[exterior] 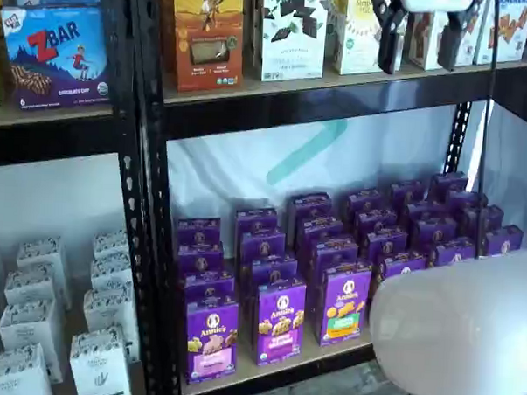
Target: Pick up the purple box with a pink patch in the middle, on the bottom shelf, the first box from the left
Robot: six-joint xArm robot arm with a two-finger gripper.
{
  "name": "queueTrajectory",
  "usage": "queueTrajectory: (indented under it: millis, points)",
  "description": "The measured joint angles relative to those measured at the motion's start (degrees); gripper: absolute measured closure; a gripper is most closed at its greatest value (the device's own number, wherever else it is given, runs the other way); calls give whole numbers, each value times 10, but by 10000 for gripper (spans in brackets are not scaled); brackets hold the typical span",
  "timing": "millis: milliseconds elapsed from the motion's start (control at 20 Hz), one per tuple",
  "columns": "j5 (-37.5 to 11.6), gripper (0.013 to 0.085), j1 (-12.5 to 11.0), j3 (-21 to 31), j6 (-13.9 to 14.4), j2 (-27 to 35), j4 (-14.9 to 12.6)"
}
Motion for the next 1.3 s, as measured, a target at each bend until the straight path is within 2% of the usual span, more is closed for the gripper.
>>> queueTrajectory:
  millis: [50, 100, 150, 800, 1150, 1300]
  points:
    - [-52, 130, -8, 30, -6, -32, 8]
    - [-79, 130, -12, 45, -9, -49, 13]
    - [-85, 130, -13, 49, -10, -52, 14]
    - [-102, 130, -24, 76, -19, -65, 26]
    - [-134, 130, -28, 110, -22, -66, 40]
    - [-162, 130, -19, 135, -16, -68, 37]
